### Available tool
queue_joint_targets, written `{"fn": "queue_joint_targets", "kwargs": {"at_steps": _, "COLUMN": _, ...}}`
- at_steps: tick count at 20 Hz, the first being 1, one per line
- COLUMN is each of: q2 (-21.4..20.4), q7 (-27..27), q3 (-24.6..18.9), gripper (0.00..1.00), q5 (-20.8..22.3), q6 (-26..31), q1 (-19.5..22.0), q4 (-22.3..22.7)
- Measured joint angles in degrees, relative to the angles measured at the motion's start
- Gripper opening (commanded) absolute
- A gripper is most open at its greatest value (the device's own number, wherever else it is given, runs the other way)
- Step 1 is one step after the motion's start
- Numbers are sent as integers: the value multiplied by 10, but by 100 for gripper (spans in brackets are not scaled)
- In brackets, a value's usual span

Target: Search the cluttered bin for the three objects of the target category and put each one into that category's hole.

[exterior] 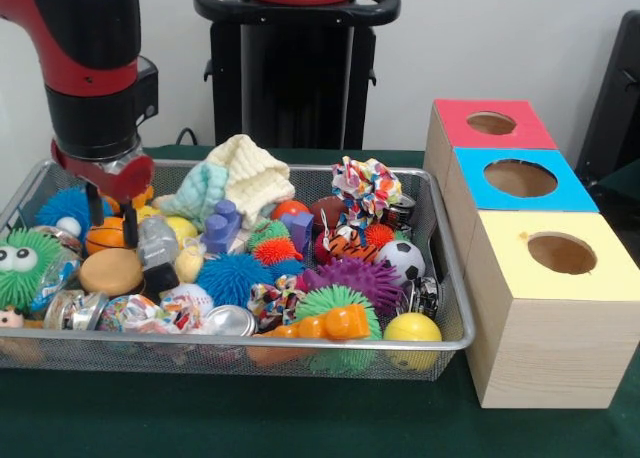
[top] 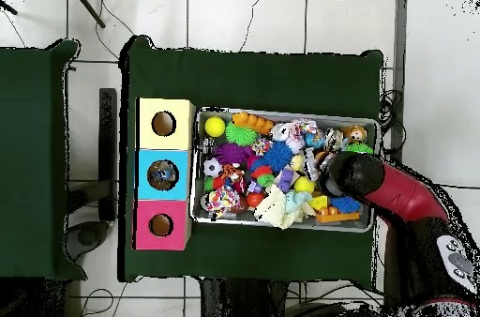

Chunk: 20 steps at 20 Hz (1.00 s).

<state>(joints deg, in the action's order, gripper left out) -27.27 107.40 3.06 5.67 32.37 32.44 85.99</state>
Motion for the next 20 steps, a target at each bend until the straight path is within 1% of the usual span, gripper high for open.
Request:
{"fn": "queue_joint_targets", "kwargs": {"at_steps": 9, "q2": 12, "q7": 0, "q3": -2, "gripper": 100, "q5": 2, "q6": 1, "q1": 0, "q4": -71}}
{"fn": "queue_joint_targets", "kwargs": {"at_steps": 13, "q2": 11, "q7": 0, "q3": -2, "gripper": 100, "q5": 2, "q6": 1, "q1": 0, "q4": -80}}
{"fn": "queue_joint_targets", "kwargs": {"at_steps": 20, "q2": 13, "q7": 0, "q3": -2, "gripper": 100, "q5": 3, "q6": 1, "q1": 0, "q4": -81}}
